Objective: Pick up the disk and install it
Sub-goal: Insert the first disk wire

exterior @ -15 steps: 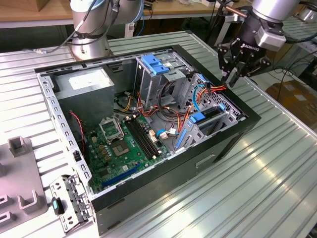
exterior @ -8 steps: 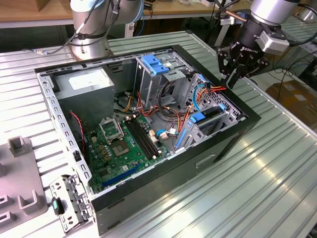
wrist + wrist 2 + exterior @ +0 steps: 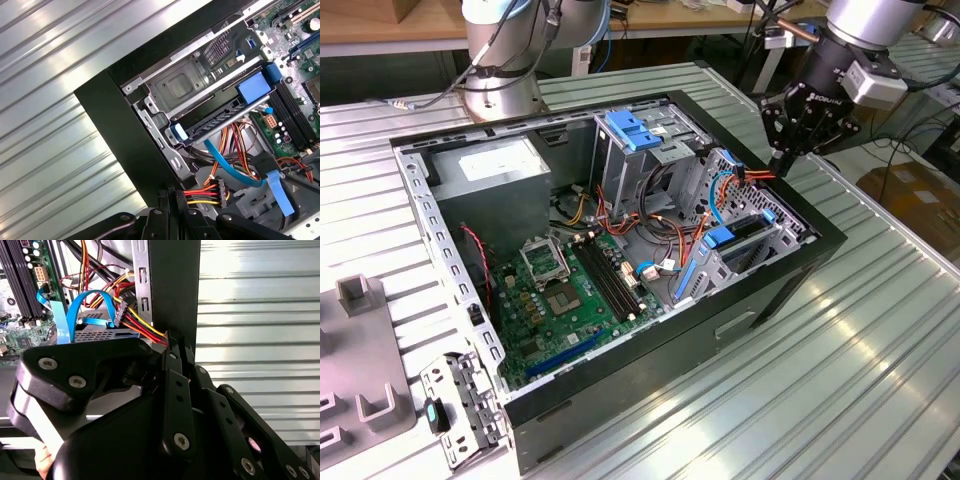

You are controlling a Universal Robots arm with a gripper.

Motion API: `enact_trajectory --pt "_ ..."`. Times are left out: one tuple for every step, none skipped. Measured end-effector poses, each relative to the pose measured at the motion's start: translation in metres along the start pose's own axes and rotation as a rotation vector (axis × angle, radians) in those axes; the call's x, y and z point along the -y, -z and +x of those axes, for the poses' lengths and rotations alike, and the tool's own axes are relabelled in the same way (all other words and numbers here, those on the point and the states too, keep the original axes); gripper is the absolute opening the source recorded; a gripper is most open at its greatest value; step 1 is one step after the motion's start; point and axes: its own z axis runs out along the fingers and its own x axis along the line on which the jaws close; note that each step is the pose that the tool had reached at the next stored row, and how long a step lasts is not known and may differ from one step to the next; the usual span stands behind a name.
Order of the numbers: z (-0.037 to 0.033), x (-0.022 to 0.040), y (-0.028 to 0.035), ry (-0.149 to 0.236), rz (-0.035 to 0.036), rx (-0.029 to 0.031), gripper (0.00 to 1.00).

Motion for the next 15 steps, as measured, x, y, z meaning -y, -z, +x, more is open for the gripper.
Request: enact_trajectory --pt "0.0000 0.0000 0.0000 0.000 0.0002 0.0002 0.16" --pt "0.0000 0.0000 0.0000 0.000 0.0002 0.0002 0.16" --pt "-0.0001 0.0000 0.0003 0.000 -0.0001 -0.0001 0.16" --pt "-0.0012 -0.0007 0.0004 -0.001 -0.0002 -0.0002 0.16" --pt "-0.0023 -0.0014 0.0004 -0.003 -0.0002 -0.0002 0.16" --pt "-0.0035 -0.0021 0.0003 -0.005 -0.0001 -0.0001 0.16" --pt "-0.0047 -0.0029 0.0003 -0.007 -0.0001 -0.0002 0.16" --pt "-0.0063 -0.0039 0.0004 -0.009 -0.0001 -0.0002 0.16" --pt "-0.0071 -0.0044 0.0004 -0.012 -0.0001 -0.0002 0.16" --pt "-0.0072 -0.0045 0.0004 -0.021 -0.0003 -0.0005 0.16" --pt "-0.0072 -0.0045 0.0003 -0.033 -0.0003 -0.0007 0.16" --pt "-0.0072 -0.0045 0.0002 -0.046 -0.0002 -0.0008 0.16" --pt "-0.0073 -0.0045 0.0001 -0.064 -0.0003 -0.0011 0.16" --pt "-0.0073 -0.0045 0.0000 -0.079 -0.0003 -0.0014 0.16" --pt "-0.0072 -0.0045 0.0000 -0.097 -0.0004 -0.0017 0.16"
